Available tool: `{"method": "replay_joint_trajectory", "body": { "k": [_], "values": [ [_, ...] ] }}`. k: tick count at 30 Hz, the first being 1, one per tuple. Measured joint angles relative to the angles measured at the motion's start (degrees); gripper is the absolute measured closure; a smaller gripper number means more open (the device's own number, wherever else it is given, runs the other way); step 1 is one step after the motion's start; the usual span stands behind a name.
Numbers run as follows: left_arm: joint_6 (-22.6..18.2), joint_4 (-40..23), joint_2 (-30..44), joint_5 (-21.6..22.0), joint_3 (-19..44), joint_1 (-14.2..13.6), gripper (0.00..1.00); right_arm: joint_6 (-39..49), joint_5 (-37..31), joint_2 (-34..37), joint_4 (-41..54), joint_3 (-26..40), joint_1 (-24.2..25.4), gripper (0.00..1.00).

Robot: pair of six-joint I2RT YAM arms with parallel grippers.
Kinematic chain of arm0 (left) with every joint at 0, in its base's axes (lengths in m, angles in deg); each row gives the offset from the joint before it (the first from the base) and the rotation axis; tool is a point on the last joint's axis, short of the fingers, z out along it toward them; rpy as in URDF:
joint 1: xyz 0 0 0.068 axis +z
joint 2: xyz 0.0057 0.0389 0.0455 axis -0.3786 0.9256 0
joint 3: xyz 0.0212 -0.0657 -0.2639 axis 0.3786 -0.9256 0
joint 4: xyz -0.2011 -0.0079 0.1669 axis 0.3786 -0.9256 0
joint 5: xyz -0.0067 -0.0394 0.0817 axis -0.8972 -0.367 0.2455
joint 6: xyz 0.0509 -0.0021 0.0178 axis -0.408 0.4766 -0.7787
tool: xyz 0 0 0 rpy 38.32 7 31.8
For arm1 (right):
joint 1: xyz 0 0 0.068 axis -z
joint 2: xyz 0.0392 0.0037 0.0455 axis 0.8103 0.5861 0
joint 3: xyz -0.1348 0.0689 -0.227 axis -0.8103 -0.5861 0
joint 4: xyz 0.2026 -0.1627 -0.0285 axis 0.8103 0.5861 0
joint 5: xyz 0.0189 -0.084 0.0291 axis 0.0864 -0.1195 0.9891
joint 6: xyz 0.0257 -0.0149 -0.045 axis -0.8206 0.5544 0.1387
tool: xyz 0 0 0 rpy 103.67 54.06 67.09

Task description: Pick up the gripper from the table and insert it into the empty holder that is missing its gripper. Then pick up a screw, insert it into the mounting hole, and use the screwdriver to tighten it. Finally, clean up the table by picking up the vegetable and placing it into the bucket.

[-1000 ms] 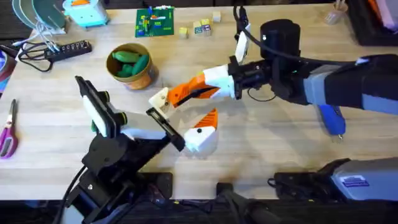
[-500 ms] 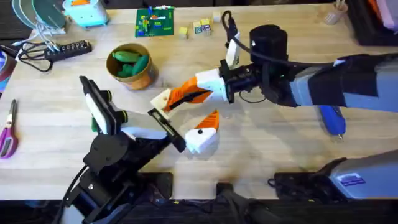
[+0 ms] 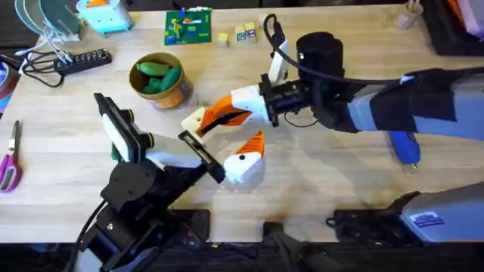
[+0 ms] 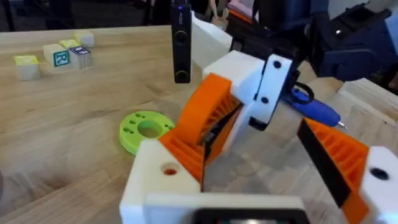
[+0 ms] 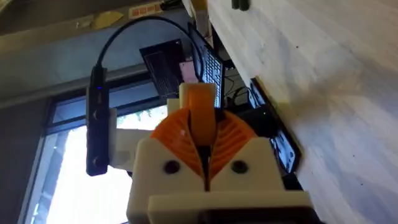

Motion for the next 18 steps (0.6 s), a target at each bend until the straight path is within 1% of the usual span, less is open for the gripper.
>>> {"method": "replay_joint_trajectory", "body": {
  "k": [13,18],
  "values": [
    [-1.43,0.05,0.00,-0.52,0.00,0.26,0.025,0.09,-0.84,-0.01,0.07,0.48,-0.17,0.993],
    [-2.91,0.08,0.00,-0.93,0.00,0.36,0.025,0.28,-1.10,-0.01,-0.50,0.50,-0.27,0.994]
  ]
}}
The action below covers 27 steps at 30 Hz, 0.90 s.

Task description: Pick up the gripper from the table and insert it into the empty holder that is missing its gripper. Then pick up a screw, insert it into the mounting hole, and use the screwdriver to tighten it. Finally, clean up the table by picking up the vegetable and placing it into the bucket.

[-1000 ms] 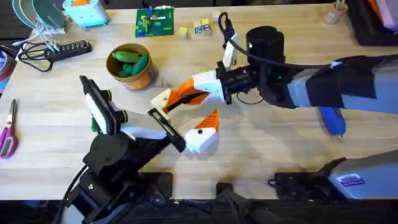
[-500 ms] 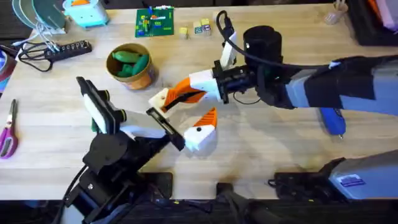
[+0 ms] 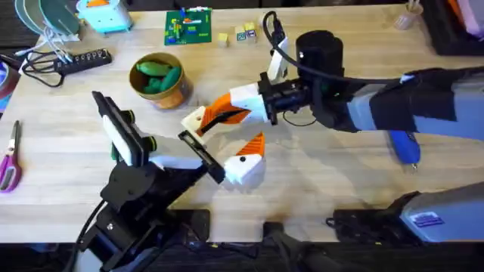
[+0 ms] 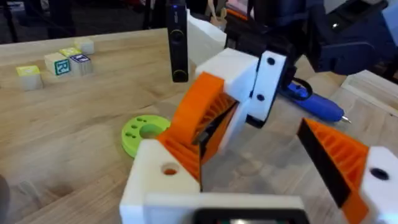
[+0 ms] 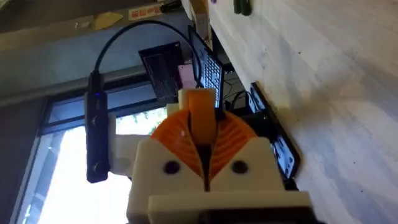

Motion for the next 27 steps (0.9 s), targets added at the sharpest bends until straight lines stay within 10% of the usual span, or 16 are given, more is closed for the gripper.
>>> {"method": "replay_joint_trajectory", "body": {
  "k": [27],
  "values": [
    [-1.53,0.05,0.00,0.07,0.00,0.33,0.025,1.03,-1.12,0.02,-1.80,0.00,-0.64,0.994]
  ]
}}
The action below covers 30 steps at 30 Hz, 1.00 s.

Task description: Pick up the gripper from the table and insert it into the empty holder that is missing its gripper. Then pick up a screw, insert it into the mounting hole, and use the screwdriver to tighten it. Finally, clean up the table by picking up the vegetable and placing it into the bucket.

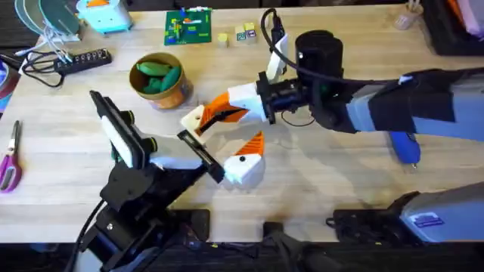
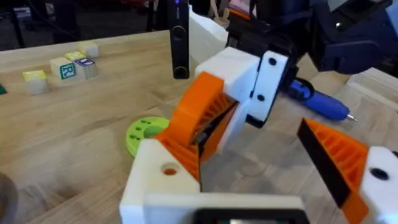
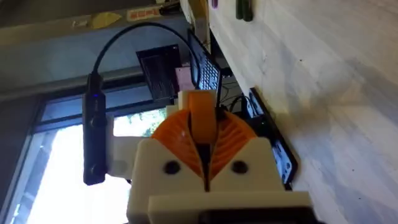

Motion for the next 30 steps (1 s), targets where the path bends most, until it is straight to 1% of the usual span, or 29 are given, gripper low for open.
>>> {"method": "replay_joint_trajectory", "body": {
  "k": [3,5,9,12,19,24,25,26,30],
  "values": [
    [-0.08,0.00,0.00,0.00,0.00,0.00,0.025,0.01,0.04,-0.01,0.00,0.00,0.02,0.988],
    [-0.15,0.00,0.00,0.00,0.00,0.00,0.026,0.00,0.25,0.00,-0.02,0.00,0.02,0.947],
    [-0.17,0.02,0.00,-0.04,0.00,0.00,0.026,0.01,0.49,-0.01,-0.02,0.00,0.07,0.923],
    [-0.29,0.02,0.00,-0.18,0.00,0.00,0.026,0.04,0.66,0.00,-0.02,0.00,0.07,0.847],
    [-0.61,0.04,0.00,-0.33,0.00,0.00,0.025,0.06,0.96,0.00,0.02,0.00,0.07,0.816],
    [-1.06,0.08,0.00,-0.81,0.00,0.00,0.025,0.48,1.87,0.00,0.11,0.00,0.13,0.718],
    [-1.36,0.19,0.00,-2.16,0.00,-0.06,0.026,0.62,2.19,0.00,0.17,0.00,0.11,0.688],
    [-1.57,0.31,0.00,-3.09,0.00,-0.31,0.026,0.69,2.60,0.03,0.23,0.00,-0.05,0.674],
    [-2.00,0.33,-0.07,-3.62,0.00,-0.44,0.026,0.97,3.06,0.07,0.40,0.00,0.07,0.628]
  ]
}}
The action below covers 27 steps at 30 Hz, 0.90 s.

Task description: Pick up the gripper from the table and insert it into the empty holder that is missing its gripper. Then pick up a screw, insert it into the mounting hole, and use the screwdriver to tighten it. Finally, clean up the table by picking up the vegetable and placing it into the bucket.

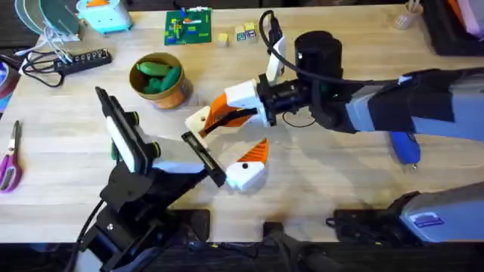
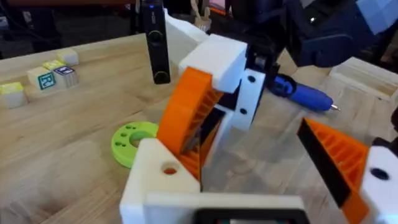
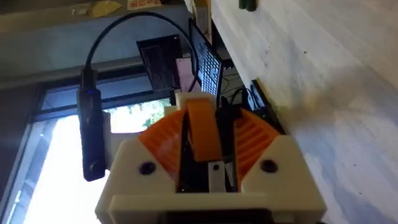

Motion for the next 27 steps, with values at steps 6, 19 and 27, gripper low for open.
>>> {"method": "replay_joint_trajectory", "body": {
  "k": [6,19,27],
  "values": [
    [-0.41,0.04,0.00,-0.50,0.00,0.00,0.025,0.41,0.49,-0.01,0.16,0.00,0.31,0.590],
    [-1.59,0.37,-0.37,-1.89,0.00,0.00,0.025,0.86,2.13,-0.02,0.87,-0.02,1.26,0.416],
    [-1.76,0.28,-0.33,-5.00,0.02,-0.61,0.025,1.24,3.43,-0.35,-0.01,-0.02,2.96,0.012]
  ]
}}
